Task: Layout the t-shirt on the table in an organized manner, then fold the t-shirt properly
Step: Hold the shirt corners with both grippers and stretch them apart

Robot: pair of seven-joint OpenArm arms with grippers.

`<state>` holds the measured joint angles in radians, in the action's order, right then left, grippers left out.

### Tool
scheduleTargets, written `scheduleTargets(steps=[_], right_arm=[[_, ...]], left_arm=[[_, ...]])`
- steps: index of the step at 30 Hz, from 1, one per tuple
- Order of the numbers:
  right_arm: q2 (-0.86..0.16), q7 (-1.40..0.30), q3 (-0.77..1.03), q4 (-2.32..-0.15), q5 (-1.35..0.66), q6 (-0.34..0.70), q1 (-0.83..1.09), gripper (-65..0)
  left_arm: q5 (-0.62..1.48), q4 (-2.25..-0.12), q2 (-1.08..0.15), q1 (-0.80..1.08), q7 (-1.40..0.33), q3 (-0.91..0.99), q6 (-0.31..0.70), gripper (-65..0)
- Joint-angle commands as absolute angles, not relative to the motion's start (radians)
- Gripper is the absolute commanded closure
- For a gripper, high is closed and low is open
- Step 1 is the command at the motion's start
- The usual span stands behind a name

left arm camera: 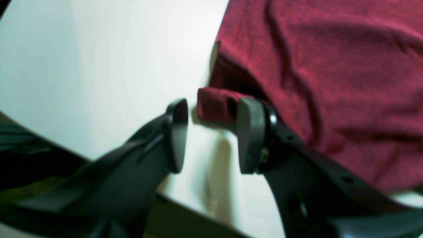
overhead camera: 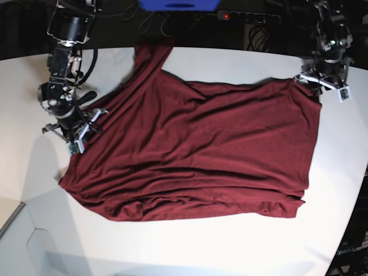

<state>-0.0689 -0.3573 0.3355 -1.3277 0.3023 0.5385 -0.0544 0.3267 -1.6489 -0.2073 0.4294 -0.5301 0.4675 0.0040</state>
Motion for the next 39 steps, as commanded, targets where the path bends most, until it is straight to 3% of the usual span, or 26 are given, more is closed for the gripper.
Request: scheduleTargets(steps=[1, 10, 16, 17, 28, 39], right_arm=[[-0.073, -0.377, 0.337, -1.333, 0.312, 0.538, -0.058, -1.9], [-0.079, -0.377, 0.354, -1.333, 0.312, 0.538, -0.059, -1.9], [-0.079, -0.377, 0.372, -1.333, 0.312, 0.538, -0.064, -1.9], [-0.079, -0.377, 0.372, -1.333, 0.312, 0.538, -0.064, -1.9], [-0.079, -0.377, 0.372, -1.333, 0.312, 0.538, -0.064, -1.9], [-0.079, -0.377, 0.371, -1.333, 0.312, 0.538, -0.064, -1.9]], left_arm=[[0.326, -1.649, -0.219, 0.42, -0.512, 0.469, 0.005, -24.3], [0.325, -1.584, -0.237, 0.401, -0.512, 0.472, 0.005, -23.2], [0.325, -1.563, -0.262, 0.4, -0.513, 0.47, 0.005, -0.8], [0.325, -1.55, -0.262, 0.398, -0.513, 0.473, 0.005, 0.0], [0.326, -1.52, -0.302, 0.406, -0.512, 0.481, 0.005, -0.2], [0.334, -1.681, -0.242, 0.424, -0.561, 0.59, 0.005, -0.3]])
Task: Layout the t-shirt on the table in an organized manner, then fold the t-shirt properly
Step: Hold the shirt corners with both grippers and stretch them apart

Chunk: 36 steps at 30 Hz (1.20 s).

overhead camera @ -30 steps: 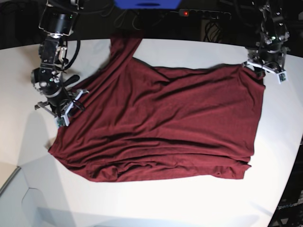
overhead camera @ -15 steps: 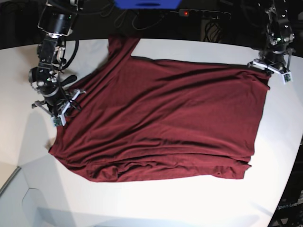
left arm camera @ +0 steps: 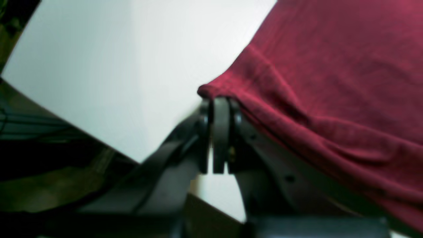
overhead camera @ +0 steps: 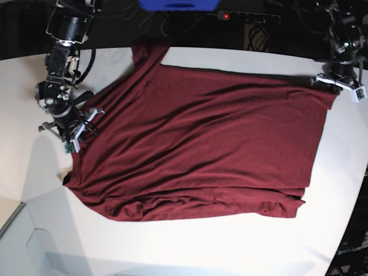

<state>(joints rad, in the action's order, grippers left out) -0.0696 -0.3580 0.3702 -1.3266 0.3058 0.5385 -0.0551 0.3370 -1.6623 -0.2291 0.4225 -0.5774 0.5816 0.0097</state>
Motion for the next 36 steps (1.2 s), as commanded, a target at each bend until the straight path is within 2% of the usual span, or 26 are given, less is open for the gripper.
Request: scheduleTargets(steps=[1, 9, 11, 15, 18, 28, 33, 36], right_arm=[[-0.079, -0.377, 0.371, -1.333, 0.312, 0.538, -0.064, -1.9], [-0.079, -0.377, 0.371, -1.336, 0.312, 0.538, -0.065, -1.9], [-0.079, -0.377, 0.371, -1.336, 0.312, 0.538, -0.065, -1.9], [-0.079, -0.377, 0.371, -1.337, 0.312, 0.538, -0.065, -1.9], [-0.081, -0.377, 0.372, -1.36, 0.312, 0.538, -0.065, -1.9], [-0.082, -0.378, 0.372, -1.48, 0.312, 0.538, -0.064, -1.9], [-0.082, -0.383, 0.366, -1.452, 0.312, 0.538, -0.125, -1.9], [-0.082, -0.386, 0.364, -1.391, 0.312, 0.538, -0.18, -1.9]], left_arm=[[0.334, -1.698, -0.24, 0.424, -0.576, 0.59, 0.005, -0.4], [0.331, -1.724, -0.237, 0.392, -0.677, 0.588, 0.005, -1.9], [0.332, -1.709, -0.239, 0.389, -0.699, 0.588, 0.005, -6.5], [0.332, -1.705, -0.24, 0.392, -0.727, 0.588, 0.005, -20.4], [0.334, -1.732, -0.239, 0.4, -0.731, 0.588, 0.005, -26.7], [0.335, -1.836, -0.22, 0.421, -0.73, 0.685, 0.005, -27.1], [0.334, -1.83, -0.197, 0.257, -0.73, 0.69, 0.005, -27.1], [0.326, -1.751, -0.176, 0.12, -0.73, 0.608, 0.005, -27.1]])
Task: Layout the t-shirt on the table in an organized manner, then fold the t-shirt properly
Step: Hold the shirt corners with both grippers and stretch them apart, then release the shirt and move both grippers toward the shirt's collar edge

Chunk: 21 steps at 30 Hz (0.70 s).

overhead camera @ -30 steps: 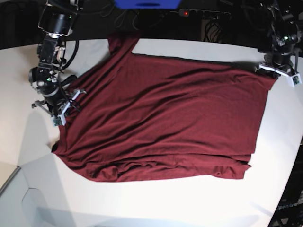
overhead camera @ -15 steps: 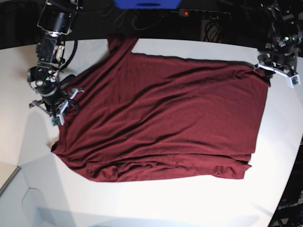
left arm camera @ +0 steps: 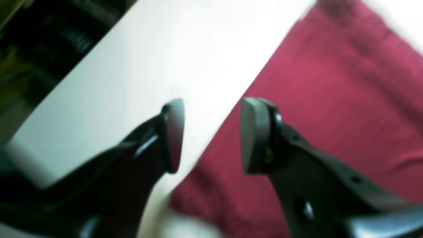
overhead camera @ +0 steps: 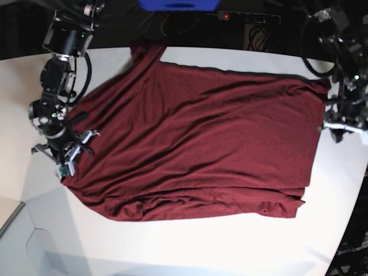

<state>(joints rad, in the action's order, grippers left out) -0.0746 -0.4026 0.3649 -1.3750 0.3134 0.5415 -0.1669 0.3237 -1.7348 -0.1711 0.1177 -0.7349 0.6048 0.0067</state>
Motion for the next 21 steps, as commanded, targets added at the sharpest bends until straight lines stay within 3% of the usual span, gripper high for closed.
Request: scheduleTargets(steps=[1, 8, 16, 21], right_arm=[[-0.082, -0.386, 0.364, -1.368, 0.312, 0.538, -0.196, -1.9], [-0.082, -0.377, 0.344, -1.219, 0.312, 0.538, -0.262, -1.9], [-0.111, -0.372, 0.326, -1.078, 0.312, 0.538, -0.331, -1.9], [-0.145, -0.248, 0.32, -0.938, 0.317, 0.535, -0.366, -1.9]], left_arm=[[0.326, -1.712, -0.171, 0.073, -0.728, 0.572, 0.005, -27.1], [0.325, -1.336, -0.17, -0.176, -0.72, 0.364, -0.004, -27.0], [0.323, -0.981, -0.209, -0.312, -0.591, 0.352, -0.004, -27.0], [0.323, -0.812, -0.225, -0.364, -0.475, 0.351, 0.001, -27.0]])
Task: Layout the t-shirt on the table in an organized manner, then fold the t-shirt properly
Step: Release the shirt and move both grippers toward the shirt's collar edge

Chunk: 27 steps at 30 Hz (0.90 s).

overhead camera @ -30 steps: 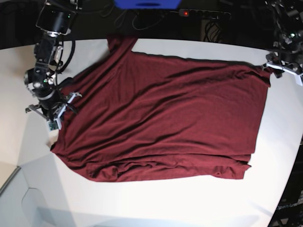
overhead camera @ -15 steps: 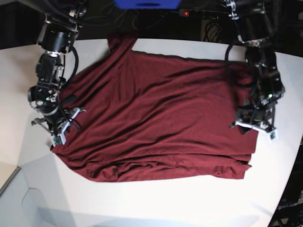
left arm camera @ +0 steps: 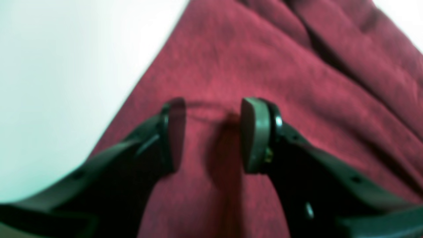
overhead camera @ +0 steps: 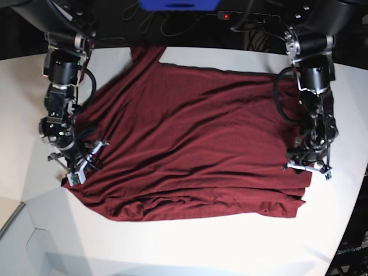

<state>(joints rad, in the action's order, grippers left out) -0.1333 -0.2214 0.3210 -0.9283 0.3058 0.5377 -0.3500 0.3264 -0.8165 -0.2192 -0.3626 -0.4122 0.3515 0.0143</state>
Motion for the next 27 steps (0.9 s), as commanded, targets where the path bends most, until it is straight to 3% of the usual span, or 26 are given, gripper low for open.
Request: scheduleTargets(steps=[1, 10, 16, 27], right_arm=[[-0.159, -0.226, 0.32, -0.912, 0.317, 0.535, -0.372, -1.9], [-0.223, -0.124, 0.321, -0.687, 0.317, 0.532, -0.481, -1.9], [-0.226, -0.097, 0.326, -0.694, 0.317, 0.532, -0.493, -1.9], [-0.182, -0.105, 0.331, -1.138, 0.312, 0.533, -0.306, -1.8]], left_arm=[[0.323, -0.78, -0.225, -0.374, -0.455, 0.351, 0.001, -27.0], [0.108, -0.513, -0.202, -0.518, -0.236, 0.352, 0.002, -27.0], [0.107, -0.516, -0.203, -0.558, -0.217, 0.352, 0.002, -27.0], [0.11, -0.825, -0.183, -0.495, -0.361, 0.361, 0.004, -27.0]])
